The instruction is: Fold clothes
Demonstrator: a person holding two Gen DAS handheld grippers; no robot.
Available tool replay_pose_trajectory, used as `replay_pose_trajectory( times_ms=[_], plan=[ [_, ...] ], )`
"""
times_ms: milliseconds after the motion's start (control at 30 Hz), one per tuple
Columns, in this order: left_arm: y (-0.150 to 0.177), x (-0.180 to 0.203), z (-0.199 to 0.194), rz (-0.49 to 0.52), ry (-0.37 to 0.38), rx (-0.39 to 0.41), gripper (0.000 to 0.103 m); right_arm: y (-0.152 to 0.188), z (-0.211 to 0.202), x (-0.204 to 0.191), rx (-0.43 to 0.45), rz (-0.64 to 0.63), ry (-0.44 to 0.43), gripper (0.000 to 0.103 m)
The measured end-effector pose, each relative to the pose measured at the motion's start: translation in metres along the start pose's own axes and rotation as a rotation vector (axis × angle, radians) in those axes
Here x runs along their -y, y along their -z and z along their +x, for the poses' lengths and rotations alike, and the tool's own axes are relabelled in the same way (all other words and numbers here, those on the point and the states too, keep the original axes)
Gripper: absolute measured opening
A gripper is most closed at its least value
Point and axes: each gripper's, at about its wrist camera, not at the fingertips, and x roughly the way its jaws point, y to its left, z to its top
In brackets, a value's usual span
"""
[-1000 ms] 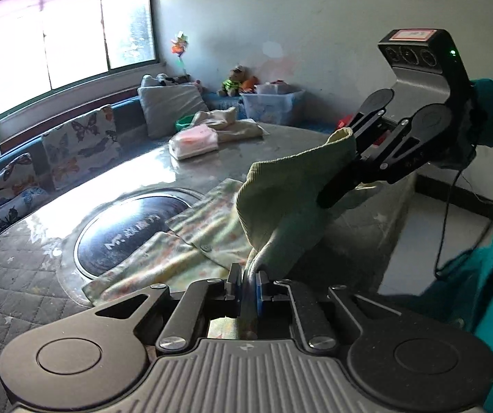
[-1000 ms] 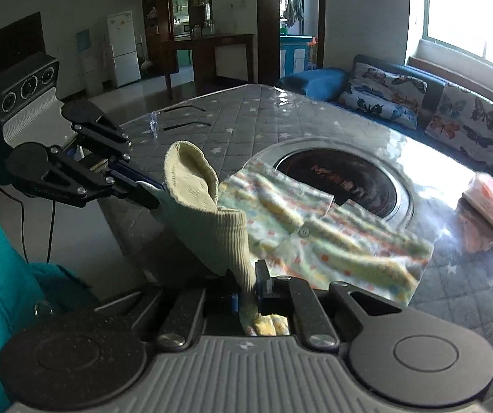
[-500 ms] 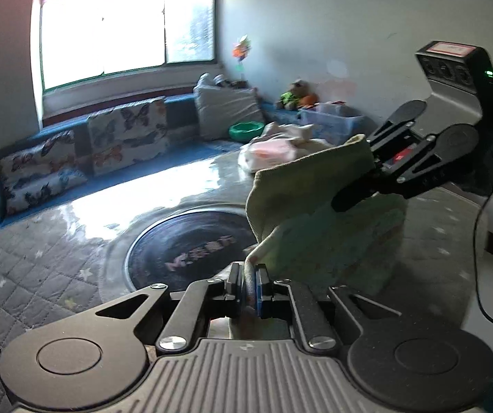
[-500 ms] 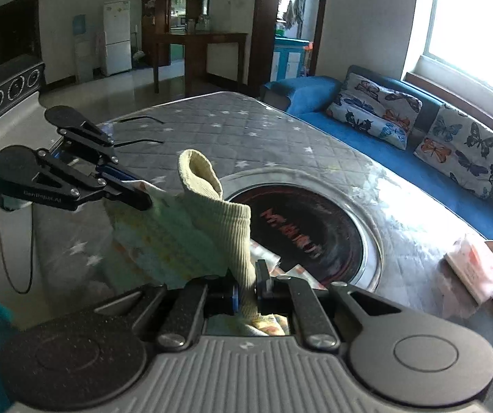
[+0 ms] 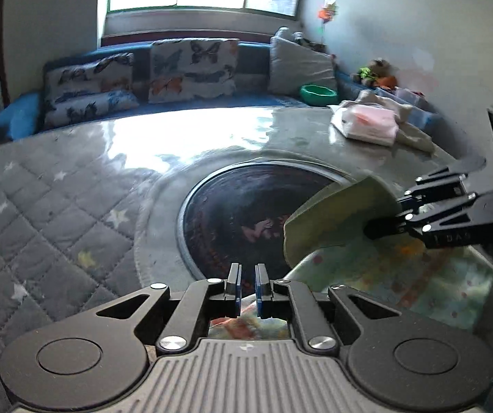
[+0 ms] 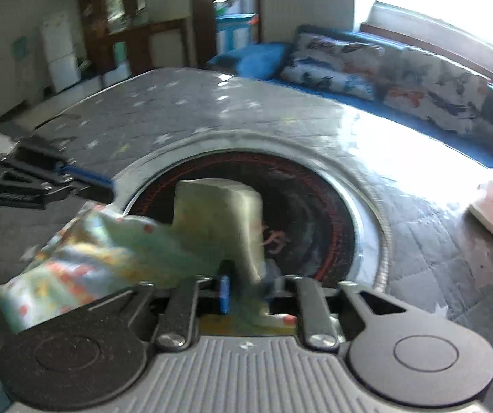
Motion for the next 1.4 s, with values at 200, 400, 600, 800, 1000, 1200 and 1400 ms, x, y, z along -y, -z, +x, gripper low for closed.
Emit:
replay_pose_trajectory(
  times_ms=[200, 400, 600, 800, 1000, 1200, 1400],
  plan=[
    [0.008, -0.004, -0.024, -0.045, -0.005, 0.021, 0.021, 0.006, -0.023, 0.014, 0.061, 0.047, 0.05, 0.039],
    [0.019, -0.001, -0.022, -0.097, -0.005, -0.011, 0.036, 0.019, -0.054, 0.019, 0.069, 0.09, 0.07, 0.046],
    [0.021, 0.001, -0.007, -0.133, -0.025, -0.053, 0.036, 0.045, -0.072, 0.028, 0.065, 0.159, 0.117, 0.05],
    [0.023, 0.006, -0.003, -0.135, -0.051, -0.05, 0.012, 0.06, -0.079, 0.031, 0.083, 0.187, 0.159, 0.05],
    [0.015, 0.017, -0.018, -0.09, -0.103, 0.042, 0.008, 0.062, -0.071, 0.034, 0.119, 0.215, 0.186, 0.05],
    [0.019, 0.016, -0.004, -0.072, -0.146, 0.001, 0.009, 0.068, -0.055, 0.034, 0.081, 0.211, 0.227, 0.049],
    [0.013, 0.014, -0.011, -0.103, -0.179, 0.029, 0.018, 0.052, -0.067, 0.028, 0.126, 0.177, 0.234, 0.049]
  ],
)
